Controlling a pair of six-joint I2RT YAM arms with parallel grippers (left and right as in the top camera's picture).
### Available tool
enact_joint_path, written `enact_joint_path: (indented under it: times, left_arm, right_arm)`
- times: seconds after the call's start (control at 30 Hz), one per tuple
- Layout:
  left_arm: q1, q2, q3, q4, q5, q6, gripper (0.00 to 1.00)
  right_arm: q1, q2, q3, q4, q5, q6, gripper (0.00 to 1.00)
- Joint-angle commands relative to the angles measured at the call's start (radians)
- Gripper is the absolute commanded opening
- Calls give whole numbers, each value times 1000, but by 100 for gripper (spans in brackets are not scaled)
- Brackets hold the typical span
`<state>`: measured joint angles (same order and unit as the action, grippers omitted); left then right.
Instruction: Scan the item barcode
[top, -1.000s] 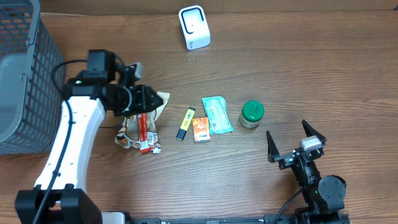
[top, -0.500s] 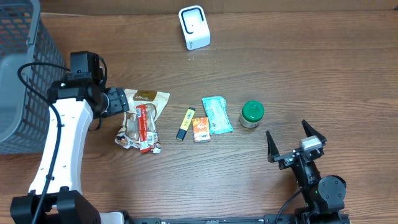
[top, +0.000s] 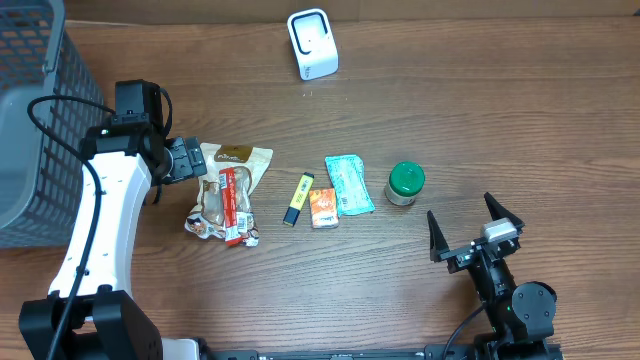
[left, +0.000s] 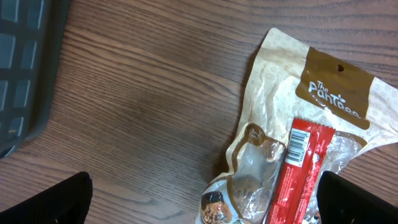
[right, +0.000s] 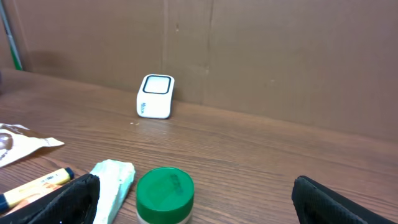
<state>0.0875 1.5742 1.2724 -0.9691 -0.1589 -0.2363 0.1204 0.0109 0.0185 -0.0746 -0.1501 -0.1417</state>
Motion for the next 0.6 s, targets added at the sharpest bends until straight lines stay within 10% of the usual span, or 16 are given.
enact_joint_path:
  times: [0.0, 0.57]
  left_arm:
    - [8, 8, 3, 2, -21, -4, 100]
    - [5, 8, 3, 2, -21, -4, 100]
  right_arm:
    - [2, -7, -11, 5, -9, 87, 100]
    - [2, 78, 364, -283, 4, 258, 100]
